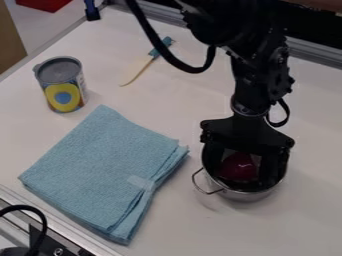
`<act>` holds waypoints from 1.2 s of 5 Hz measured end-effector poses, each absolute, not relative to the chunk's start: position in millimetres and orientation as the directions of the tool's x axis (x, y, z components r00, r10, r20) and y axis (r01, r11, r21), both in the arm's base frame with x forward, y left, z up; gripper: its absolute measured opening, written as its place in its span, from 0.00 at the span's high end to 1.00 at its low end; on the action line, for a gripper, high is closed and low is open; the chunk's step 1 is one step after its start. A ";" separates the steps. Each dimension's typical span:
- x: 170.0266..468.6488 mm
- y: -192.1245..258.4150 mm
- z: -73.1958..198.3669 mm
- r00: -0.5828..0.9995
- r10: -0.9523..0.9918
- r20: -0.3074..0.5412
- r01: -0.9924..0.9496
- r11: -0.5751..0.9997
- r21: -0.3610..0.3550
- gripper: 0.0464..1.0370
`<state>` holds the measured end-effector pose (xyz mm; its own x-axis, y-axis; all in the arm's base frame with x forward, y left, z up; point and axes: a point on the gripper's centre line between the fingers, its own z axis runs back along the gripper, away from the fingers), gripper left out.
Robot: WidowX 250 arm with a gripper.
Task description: Remove an item from the silver pot
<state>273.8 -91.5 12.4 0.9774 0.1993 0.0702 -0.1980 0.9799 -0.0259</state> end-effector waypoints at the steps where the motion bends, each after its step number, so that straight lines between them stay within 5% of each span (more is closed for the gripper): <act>1: 274.8 -89.7 34.0 0.966 0.246 0.077 -0.245 0.969 -0.022 0.14; 3: 295.2 -83.7 96.5 0.930 0.347 0.121 -0.338 0.937 -0.088 0.14; 6: 393.5 -89.1 52.5 0.835 0.505 0.221 -0.506 0.861 -0.056 0.14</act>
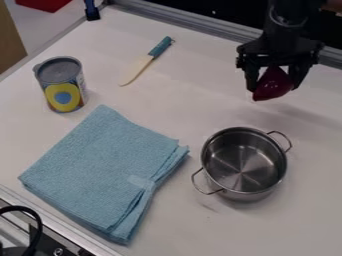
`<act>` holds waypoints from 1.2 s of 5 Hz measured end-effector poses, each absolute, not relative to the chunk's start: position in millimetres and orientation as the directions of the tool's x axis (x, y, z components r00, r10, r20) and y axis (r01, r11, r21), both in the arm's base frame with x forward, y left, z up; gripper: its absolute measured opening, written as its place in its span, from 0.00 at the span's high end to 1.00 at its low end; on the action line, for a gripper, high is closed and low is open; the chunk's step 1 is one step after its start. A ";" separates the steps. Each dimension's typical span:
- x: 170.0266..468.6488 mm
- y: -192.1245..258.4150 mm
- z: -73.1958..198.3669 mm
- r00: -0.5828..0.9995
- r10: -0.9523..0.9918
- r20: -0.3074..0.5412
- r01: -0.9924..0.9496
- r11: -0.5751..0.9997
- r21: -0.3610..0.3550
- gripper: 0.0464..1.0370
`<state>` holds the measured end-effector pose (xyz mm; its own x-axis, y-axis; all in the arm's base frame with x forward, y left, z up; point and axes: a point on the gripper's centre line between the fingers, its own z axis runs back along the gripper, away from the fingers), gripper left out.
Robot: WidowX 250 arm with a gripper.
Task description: Remove an item from the silver pot
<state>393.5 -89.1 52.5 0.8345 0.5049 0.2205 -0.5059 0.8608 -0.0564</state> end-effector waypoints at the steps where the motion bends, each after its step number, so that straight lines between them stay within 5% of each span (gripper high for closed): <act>1: 407.7 -89.7 34.1 0.839 0.497 0.220 -0.505 0.863 -0.025 0.14; 3: 414.9 -82.1 29.4 0.852 0.505 0.137 -0.514 0.857 0.036 0.04; 5: 416.3 -73.9 38.8 0.838 0.523 0.154 -0.537 0.841 0.068 0.04; 6: 405.3 -65.2 74.7 0.824 0.525 0.211 -0.547 0.836 0.055 0.04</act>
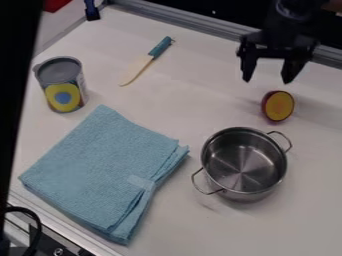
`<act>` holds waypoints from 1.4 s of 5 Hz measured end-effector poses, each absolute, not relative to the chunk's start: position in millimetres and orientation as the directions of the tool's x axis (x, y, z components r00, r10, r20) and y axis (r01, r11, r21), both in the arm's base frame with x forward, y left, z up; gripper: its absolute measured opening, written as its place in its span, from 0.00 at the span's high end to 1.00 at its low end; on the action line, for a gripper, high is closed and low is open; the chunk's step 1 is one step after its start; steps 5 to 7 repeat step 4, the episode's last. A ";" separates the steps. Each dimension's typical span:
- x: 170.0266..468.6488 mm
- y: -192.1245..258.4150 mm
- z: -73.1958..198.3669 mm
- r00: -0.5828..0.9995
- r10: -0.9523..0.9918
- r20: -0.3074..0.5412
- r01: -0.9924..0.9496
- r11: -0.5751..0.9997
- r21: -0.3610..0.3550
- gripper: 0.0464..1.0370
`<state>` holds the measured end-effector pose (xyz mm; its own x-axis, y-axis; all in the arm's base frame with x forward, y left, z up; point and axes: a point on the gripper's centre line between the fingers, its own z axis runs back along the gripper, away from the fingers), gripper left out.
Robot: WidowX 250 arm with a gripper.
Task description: Remove an item from the silver pot
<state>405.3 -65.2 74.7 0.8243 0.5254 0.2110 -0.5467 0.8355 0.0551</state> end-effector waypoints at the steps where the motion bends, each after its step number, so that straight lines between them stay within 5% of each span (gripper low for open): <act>1: 392.4 -48.0 94.5 0.819 0.524 0.235 -0.552 0.831 0.071 0.04; 4: 354.5 60.3 82.5 0.814 0.515 0.268 -0.557 0.823 0.111 0.04; 7: 354.5 60.3 82.5 0.814 0.515 0.268 -0.557 0.823 0.111 0.04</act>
